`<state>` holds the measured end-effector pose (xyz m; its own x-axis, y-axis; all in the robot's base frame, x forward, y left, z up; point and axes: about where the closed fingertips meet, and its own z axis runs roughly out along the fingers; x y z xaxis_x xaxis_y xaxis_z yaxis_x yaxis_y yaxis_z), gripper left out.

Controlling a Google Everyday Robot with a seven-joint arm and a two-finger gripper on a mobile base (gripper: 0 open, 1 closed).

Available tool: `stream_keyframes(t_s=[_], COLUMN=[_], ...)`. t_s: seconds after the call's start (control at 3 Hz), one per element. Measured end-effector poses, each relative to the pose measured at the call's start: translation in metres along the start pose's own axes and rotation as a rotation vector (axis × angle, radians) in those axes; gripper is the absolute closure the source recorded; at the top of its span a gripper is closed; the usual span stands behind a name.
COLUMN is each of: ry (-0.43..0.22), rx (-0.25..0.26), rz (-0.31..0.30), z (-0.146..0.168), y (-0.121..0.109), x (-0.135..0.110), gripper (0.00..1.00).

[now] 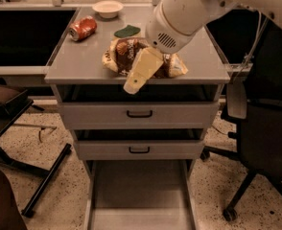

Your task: Place brown chip bag into bottom drawer

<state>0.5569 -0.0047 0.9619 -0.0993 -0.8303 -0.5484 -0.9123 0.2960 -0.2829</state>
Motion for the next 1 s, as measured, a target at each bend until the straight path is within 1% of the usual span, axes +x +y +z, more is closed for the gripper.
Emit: stream_keyframes(t_s=[0.33,0.67,1.0], ry=[0.0,-0.003,0.025], rx=[0.0,0.057,0.101], rz=[0.0,-0.001,-0.02], z=[0.0,0.015,0.039], y=[0.0,-0.022,-0.056], x=[0.0,-0.003,-0.007], gripper=[0.0,0.0,0.0])
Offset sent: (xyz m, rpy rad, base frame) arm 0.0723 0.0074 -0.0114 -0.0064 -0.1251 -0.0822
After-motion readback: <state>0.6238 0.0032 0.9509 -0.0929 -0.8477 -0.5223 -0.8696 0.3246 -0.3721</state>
